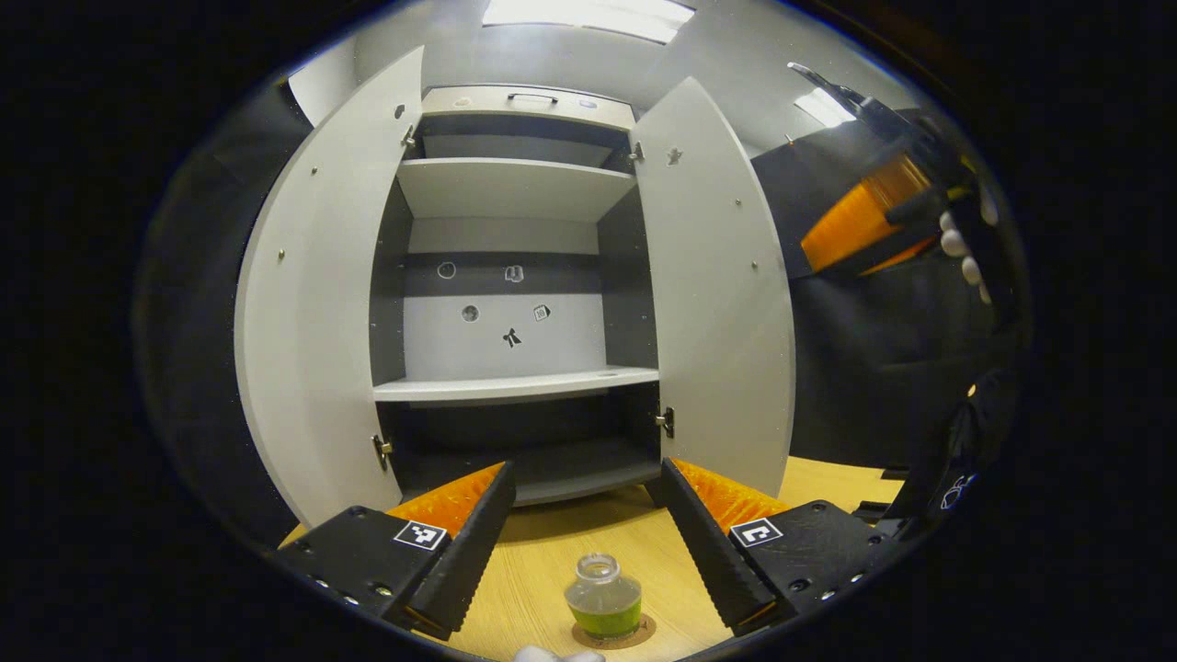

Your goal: Grasp the bottle in the cabinet with the left hand and place it on the coaster, then close the right door with the right hand and the left door with the left hand.

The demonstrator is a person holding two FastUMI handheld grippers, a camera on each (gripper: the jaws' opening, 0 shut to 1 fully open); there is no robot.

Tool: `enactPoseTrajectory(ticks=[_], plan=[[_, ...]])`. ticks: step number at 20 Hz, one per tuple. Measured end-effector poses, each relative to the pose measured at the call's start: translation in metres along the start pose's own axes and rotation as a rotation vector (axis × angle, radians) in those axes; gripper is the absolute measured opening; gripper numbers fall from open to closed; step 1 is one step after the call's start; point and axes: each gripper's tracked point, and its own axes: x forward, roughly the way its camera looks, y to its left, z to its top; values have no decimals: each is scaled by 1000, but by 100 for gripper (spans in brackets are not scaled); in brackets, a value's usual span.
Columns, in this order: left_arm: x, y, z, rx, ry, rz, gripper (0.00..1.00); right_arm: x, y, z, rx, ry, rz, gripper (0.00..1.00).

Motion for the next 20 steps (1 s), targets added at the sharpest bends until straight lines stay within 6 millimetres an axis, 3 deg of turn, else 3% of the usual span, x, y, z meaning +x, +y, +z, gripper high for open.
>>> enactPoseTrajectory(ticks=[7, 11, 15, 18, 20], plan=[[-18, 52, 94, -58, -6, 109, 96, 3, 24, 28, -12, -100, 50, 99], [-44, 91, 129, -15, 4, 230, 96, 2, 38, 50, -23, -167, 88, 99], [-70, 121, 150, 11, 13, 335, 96, 9, 43, 61, -24, -198, 119, 99], [-81, 123, 149, 12, 30, 373, 96, 17, 37, 61, -11, -191, 133, 99], [-79, 119, 149, 14, 40, 386, 96, 21, 17, 66, -17, -191, 119, 99]])
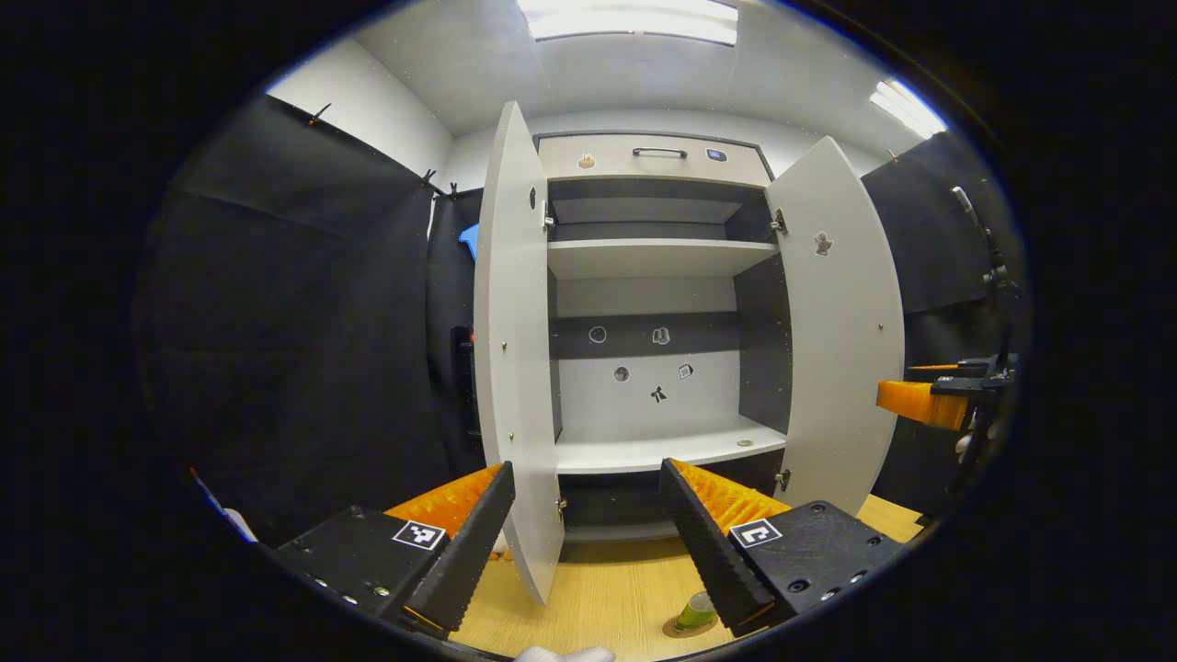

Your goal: Grasp the bottle in the cabinet with the left hand and place it on the coaster, then close the right door with the right hand and the left door with the left hand.

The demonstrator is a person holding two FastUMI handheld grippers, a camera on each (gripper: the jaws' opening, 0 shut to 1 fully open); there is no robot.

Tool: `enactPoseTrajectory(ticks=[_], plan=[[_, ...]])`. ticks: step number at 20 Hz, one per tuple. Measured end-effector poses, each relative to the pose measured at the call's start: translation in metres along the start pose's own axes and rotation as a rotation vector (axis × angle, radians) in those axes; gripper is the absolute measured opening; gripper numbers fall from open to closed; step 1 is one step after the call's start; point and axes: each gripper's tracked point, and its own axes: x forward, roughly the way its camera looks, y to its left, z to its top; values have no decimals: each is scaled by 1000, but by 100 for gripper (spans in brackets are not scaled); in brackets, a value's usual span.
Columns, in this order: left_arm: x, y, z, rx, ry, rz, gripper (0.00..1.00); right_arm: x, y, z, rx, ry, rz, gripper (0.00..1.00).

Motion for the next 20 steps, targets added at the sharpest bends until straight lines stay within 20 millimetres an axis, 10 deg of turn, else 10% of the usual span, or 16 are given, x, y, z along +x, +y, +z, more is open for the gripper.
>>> enactPoseTrajectory(ticks=[12, 20], plan=[[31, -83, 20, -18, 11, 48, 96, 40, -195, 46, 29, -39, -110, 99], [24, -107, 28, 25, 20, 153, 96, 77, -163, 38, 16, 22, 143, 99]])
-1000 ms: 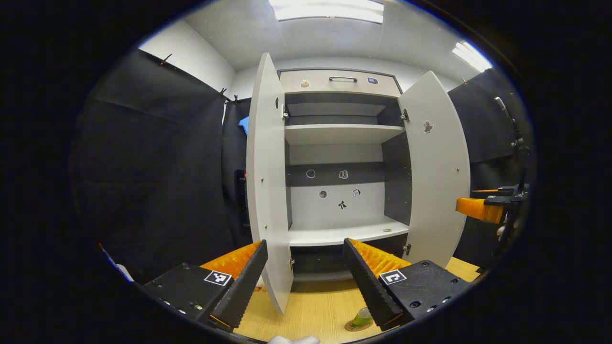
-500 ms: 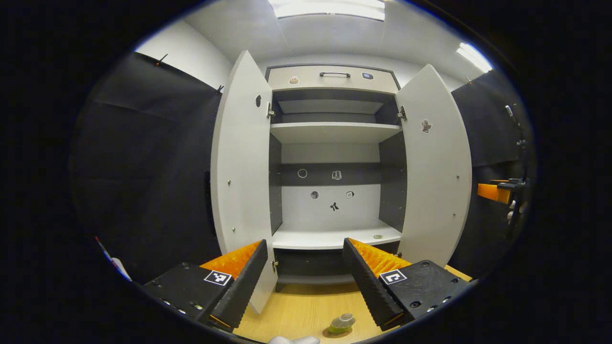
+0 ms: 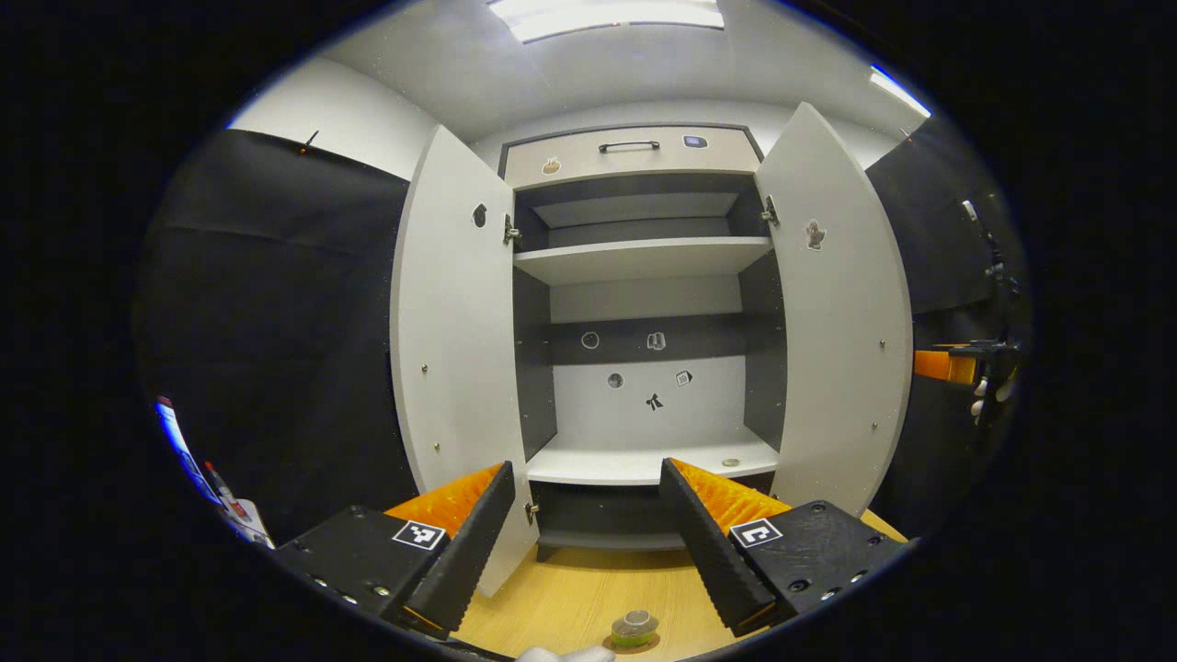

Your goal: Grasp the bottle in the cabinet with the left hand and place it on the coaster, then close the right door with the right hand and the left door with the left hand.

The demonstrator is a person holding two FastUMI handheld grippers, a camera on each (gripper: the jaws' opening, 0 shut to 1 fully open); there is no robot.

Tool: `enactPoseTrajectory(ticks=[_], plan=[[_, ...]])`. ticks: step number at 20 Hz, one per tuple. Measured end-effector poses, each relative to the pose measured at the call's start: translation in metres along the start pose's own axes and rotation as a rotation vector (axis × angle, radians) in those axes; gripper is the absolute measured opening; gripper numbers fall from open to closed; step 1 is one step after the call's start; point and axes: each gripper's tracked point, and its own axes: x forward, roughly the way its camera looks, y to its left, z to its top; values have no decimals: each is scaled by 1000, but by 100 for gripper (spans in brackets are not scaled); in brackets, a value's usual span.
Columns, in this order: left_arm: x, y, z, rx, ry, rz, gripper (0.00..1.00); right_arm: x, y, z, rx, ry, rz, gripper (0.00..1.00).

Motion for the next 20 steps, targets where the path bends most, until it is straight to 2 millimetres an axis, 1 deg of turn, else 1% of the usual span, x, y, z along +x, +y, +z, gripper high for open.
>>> enactPoseTrajectory(ticks=[1, 3, 6, 7, 8, 9, 12, 15, 17, 18, 20], plan=[[-2, -2, 0, 2, 4, 6, 96, 0, 1, -4, -36, 20, 16, 94], [-4, -6, -4, 0, 13, -2, 96, 2, 1, 2, -81, 18, 23, 93], [-3, -2, -4, 7, 7, -19, 96, -1, 2, 3, -88, 29, -12, 92], [-2, 1, -3, 9, 2, -22, 96, -1, 4, 1, -75, 34, -23, 86], [-1, 5, -3, 9, -4, -28, 96, -2, 8, 1, -61, 40, -31, 92], [0, 10, -3, 10, -9, -36, 96, -2, 12, -1, -51, 50, -36, 91], [10, 26, -4, 15, -12, -61, 96, -1, 31, -1, -52, 58, -48, 91], [20, 43, -7, 16, -15, -80, 96, 3, 57, -4, -64, 59, -45, 91], [26, 53, -9, 17, -16, -93, 96, 8, 79, -5, -68, 61, -27, 92], [29, 59, -10, 21, -14, -96, 96, 14, 88, -5, -66, 61, -28, 91], [33, 69, -13, 27, -13, -97, 96, 26, 113, -6, -58, 62, -3, 92]])
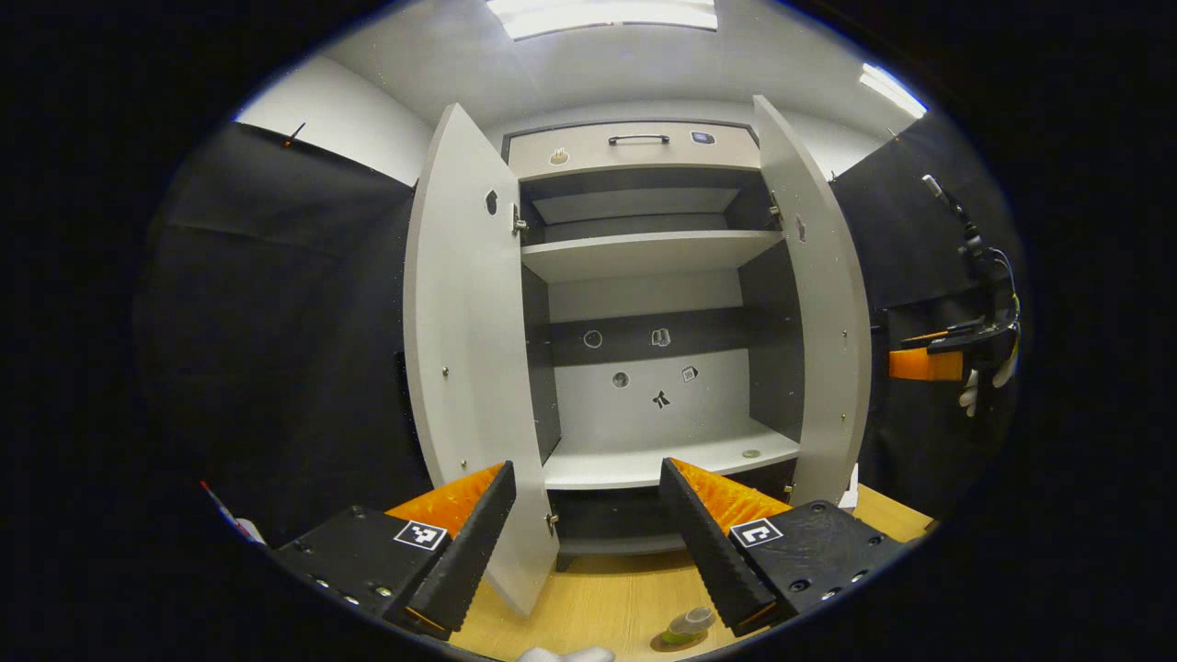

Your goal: Grasp the bottle in the cabinet with the left hand and place it on the coaster, then close the right door with the right hand and the left door with the left hand.

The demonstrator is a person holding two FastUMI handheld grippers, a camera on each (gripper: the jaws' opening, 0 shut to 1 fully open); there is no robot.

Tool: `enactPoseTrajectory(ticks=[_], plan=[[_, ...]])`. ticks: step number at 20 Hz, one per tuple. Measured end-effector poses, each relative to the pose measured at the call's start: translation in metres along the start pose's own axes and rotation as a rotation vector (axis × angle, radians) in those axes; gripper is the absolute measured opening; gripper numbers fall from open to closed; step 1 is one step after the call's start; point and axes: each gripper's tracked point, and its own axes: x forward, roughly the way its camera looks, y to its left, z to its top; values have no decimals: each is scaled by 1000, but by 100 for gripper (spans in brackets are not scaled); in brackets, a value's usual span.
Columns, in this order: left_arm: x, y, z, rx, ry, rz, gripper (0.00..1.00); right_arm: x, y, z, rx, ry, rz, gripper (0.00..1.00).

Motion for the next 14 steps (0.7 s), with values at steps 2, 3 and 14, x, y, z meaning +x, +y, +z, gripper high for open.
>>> enactPoseTrajectory(ticks=[2, 3, 14], plan=[[5, 12, -5, -3, 4, -4, 95, 11, 30, -1, 23, -1, 63, 92], [8, 16, -7, -4, 7, -5, 96, 15, 43, 0, 40, -1, 84, 92], [22, 38, -15, -28, 7, -46, 96, 3, 70, 0, 19, -38, 42, 93]])
